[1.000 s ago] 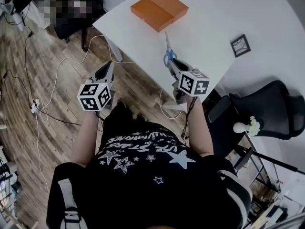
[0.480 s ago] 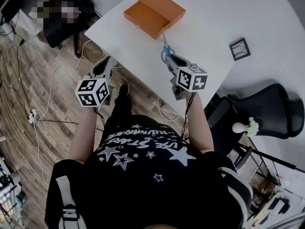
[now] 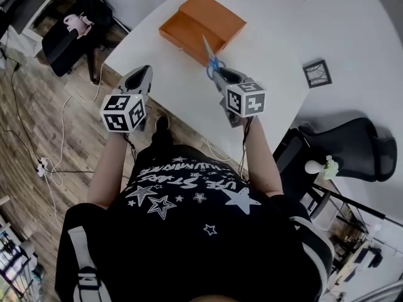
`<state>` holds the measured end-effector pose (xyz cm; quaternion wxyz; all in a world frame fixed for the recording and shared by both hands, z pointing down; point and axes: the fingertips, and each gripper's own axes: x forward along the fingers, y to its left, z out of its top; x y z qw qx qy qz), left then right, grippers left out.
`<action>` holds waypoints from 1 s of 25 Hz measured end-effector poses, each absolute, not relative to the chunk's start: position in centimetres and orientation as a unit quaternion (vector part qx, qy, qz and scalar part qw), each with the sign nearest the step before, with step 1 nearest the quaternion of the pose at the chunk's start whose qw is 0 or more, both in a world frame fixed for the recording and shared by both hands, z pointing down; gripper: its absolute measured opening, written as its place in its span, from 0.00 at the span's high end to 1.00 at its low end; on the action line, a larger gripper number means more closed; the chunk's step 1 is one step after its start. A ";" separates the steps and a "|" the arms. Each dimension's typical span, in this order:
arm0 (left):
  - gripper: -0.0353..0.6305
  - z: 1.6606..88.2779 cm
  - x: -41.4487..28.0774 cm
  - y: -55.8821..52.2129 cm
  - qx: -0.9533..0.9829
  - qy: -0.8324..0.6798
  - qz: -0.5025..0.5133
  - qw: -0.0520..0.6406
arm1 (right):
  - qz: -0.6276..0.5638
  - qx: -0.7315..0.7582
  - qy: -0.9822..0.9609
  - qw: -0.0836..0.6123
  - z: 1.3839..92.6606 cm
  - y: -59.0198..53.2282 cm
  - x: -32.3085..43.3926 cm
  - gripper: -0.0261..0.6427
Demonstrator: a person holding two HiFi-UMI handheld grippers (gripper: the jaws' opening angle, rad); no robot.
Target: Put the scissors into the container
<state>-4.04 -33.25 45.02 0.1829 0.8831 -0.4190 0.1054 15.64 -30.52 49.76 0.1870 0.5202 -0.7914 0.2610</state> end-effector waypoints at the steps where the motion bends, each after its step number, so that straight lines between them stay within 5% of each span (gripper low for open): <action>1: 0.92 45.0 -4.0 -34.4 0.885 -0.415 0.105 0.184 | 0.257 0.521 -0.791 0.192 49.7 -31.5 15.4 0.81; 25: 0.92 49.4 -2.0 -54.3 0.902 -0.348 0.132 0.219 | 0.187 0.484 -0.761 0.389 55.8 -50.3 13.2 0.81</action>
